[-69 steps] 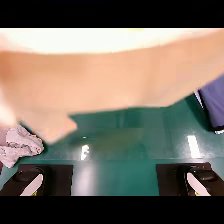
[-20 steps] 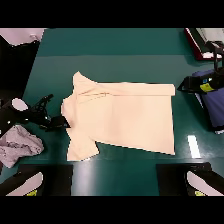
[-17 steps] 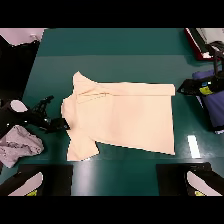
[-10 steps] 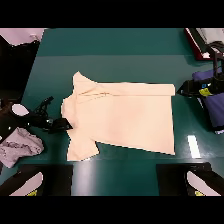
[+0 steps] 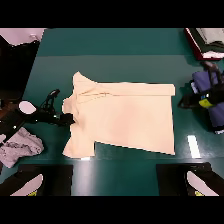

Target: Fold the shirts.

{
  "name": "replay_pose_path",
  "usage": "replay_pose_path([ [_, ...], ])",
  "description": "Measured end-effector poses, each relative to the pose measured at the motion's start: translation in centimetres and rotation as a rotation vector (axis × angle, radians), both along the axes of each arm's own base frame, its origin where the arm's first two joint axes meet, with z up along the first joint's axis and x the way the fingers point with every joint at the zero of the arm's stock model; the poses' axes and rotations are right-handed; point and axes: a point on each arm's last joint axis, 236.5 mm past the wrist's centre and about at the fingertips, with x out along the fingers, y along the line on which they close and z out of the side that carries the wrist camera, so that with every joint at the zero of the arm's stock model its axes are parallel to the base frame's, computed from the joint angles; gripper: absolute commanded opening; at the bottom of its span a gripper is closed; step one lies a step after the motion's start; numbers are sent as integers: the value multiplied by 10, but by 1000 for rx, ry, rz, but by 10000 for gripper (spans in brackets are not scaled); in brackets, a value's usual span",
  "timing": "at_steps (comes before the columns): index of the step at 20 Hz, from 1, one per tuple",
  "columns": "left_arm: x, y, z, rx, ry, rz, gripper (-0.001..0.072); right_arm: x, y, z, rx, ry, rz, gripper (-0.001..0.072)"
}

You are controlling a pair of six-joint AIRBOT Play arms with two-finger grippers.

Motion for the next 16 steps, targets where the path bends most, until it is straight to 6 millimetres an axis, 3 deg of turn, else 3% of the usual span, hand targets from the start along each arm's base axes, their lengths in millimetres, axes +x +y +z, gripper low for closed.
replay_pose_path([
  [4, 13, -6, 25, -6, -43, -35, 27, -63, -15, -60, 19, 210, -71, 465],
  [8, 18, -8, 37, -9, -59, -50, 27, -115, -13, -106, 63, 371, -103, 465],
  [11, 18, -9, 39, -11, -58, -57, 27, -130, 1, -124, 96, 405, -89, 464],
  [14, 16, -9, 40, -12, -53, -62, 27, -133, 12, -134, 100, 407, -54, 459],
  [15, 16, -10, 40, -12, -53, -63, 27, -135, 16, -137, 104, 418, -45, 438],
  [16, 16, -10, 40, -12, -51, -64, 27, -137, 20, -139, 111, 437, -39, 318],
])
